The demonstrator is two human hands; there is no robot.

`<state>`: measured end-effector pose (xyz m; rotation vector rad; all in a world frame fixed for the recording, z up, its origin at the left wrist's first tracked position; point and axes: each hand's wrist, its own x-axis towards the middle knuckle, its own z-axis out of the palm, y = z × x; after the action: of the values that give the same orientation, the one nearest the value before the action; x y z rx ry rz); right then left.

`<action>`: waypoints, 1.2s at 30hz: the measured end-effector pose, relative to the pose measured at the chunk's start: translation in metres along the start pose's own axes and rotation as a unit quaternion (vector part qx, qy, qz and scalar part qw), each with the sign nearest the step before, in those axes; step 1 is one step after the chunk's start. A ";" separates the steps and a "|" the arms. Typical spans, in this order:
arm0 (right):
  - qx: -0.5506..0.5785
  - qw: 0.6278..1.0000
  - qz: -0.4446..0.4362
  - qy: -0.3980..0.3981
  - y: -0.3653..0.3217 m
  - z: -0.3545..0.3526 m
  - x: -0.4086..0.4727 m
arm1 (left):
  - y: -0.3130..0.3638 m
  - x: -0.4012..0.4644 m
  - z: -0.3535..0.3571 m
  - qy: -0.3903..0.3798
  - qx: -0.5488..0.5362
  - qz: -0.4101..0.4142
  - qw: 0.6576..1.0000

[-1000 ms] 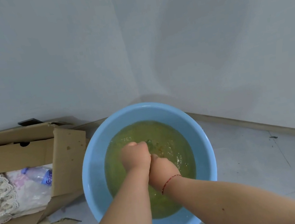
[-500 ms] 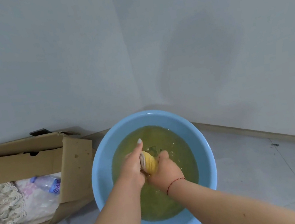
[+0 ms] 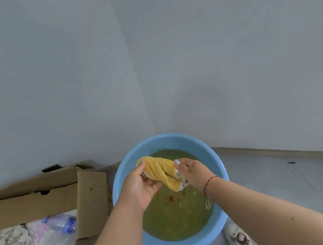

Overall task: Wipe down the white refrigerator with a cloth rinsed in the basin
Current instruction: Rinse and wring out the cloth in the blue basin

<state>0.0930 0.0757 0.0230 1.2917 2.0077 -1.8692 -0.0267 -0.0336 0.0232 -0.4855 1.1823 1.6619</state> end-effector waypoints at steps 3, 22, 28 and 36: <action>-0.001 0.999 -0.003 0.054 -0.015 -0.012 -0.011 | 0.007 -0.013 0.004 -0.021 -0.050 -0.026 0.998; 0.265 0.960 -0.088 0.034 -0.017 -0.118 -0.111 | -0.047 -0.084 0.101 -0.098 0.556 0.318 0.762; 0.199 0.958 -0.180 0.097 0.016 -0.158 -0.167 | -0.094 -0.142 0.146 -0.220 0.492 0.258 0.802; 0.181 0.945 -0.195 0.191 0.032 -0.199 -0.245 | -0.133 -0.205 0.192 -0.335 0.415 0.238 0.812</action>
<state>0.3580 0.1213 0.1912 1.5367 2.3279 -2.4196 0.2180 0.0364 0.2016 0.9495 1.3673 1.3133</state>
